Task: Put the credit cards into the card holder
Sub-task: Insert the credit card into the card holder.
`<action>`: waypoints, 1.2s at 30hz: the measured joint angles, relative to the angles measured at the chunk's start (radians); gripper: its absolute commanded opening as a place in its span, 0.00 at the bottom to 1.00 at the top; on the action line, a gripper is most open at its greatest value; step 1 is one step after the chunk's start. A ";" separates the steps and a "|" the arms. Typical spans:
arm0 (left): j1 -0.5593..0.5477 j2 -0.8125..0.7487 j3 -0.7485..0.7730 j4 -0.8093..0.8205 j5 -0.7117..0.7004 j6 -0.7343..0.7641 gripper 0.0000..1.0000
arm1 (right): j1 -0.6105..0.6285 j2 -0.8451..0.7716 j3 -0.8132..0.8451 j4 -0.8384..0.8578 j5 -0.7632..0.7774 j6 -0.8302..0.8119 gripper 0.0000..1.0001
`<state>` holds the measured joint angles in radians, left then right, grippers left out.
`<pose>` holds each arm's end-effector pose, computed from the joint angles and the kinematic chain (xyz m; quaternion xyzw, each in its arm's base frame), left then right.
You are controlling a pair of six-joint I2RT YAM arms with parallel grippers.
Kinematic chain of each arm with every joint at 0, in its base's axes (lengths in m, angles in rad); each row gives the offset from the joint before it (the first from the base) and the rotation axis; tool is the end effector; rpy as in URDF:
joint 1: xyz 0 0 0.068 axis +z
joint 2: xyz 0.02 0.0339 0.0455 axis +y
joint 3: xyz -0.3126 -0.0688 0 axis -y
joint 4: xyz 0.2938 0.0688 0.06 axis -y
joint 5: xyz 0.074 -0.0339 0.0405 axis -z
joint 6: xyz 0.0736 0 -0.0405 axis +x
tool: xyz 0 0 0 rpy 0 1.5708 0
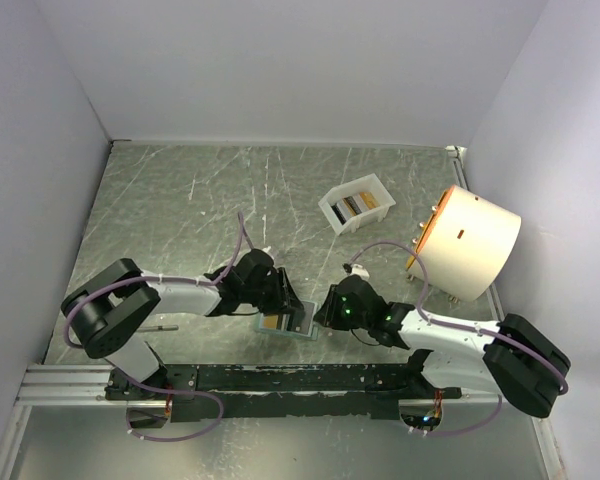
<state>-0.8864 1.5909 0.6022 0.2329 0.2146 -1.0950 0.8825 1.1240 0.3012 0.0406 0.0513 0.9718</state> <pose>0.2054 -0.2765 0.1135 -0.0528 0.9123 -0.3835 0.1337 0.1512 0.1779 0.1169 0.0510 0.9216 0.2930 0.2494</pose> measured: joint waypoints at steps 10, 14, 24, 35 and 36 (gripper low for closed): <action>-0.001 0.010 0.012 0.002 -0.003 -0.021 0.54 | -0.002 -0.018 -0.020 0.018 -0.002 0.013 0.25; -0.009 -0.011 0.012 -0.018 -0.013 -0.019 0.57 | -0.001 -0.021 -0.020 0.013 -0.005 0.016 0.25; -0.024 -0.094 0.013 -0.114 -0.039 0.004 0.59 | 0.014 -0.005 -0.020 0.026 -0.040 0.049 0.25; -0.001 -0.222 0.025 -0.298 -0.114 0.061 0.60 | 0.043 0.129 0.043 0.092 -0.084 0.086 0.25; 0.009 -0.243 0.025 -0.307 -0.116 0.068 0.59 | 0.047 0.148 0.053 0.100 -0.091 0.086 0.25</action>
<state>-0.8772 1.3483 0.6273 -0.0746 0.0990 -1.0275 0.9291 1.2720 0.3542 0.1410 -0.0399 1.0580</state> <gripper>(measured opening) 0.597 0.252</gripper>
